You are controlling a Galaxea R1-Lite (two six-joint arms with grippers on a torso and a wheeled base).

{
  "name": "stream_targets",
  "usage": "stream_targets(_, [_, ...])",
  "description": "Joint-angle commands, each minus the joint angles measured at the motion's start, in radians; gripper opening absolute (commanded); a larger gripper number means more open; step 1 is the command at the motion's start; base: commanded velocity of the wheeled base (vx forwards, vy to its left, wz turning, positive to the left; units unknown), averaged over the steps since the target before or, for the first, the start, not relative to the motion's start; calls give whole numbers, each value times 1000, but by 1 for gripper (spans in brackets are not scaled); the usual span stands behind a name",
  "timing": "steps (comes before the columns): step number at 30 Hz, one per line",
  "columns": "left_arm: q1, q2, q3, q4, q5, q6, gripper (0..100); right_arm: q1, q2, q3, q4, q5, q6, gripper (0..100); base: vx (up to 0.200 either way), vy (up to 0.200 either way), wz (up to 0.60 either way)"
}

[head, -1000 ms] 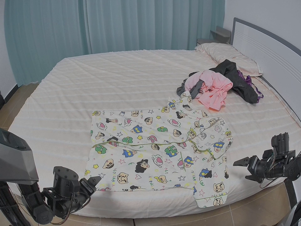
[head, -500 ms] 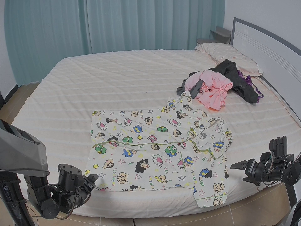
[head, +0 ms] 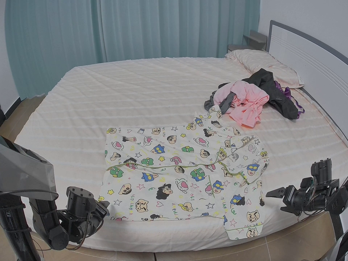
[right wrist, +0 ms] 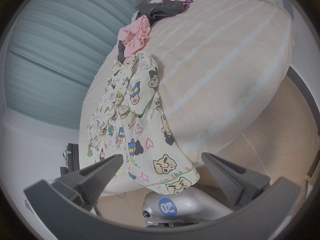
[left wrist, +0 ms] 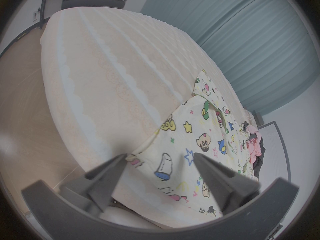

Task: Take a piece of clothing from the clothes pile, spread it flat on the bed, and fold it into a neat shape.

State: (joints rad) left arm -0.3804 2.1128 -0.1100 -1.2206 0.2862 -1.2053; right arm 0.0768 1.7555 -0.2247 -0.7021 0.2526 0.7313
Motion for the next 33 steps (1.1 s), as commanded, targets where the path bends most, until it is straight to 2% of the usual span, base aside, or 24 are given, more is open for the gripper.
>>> stream_targets(1, [8,23,13,0,5,0,0,12,4,10,0,-3,-1,100,0,0,0])
stream_targets(10, [14,10,30,0,13,7,0,57,15,28,0,-70,-6,100,0,0,0])
stream_targets(15, [-3,-43,64,0,36,35,0,61,51,8,-2,-76,-16,100,0,0,0])
stream_targets(22, [-5,-46,73,-2,73,56,0,60,151,-74,-2,-73,-99,100,0,0,0])
stream_targets(23, [-9,-46,73,-2,79,63,0,60,182,-104,-2,-73,-131,100,0,0,0])
stream_targets(33, [-23,-37,72,-2,79,61,0,75,331,-246,0,-39,-222,100,0,0,0])
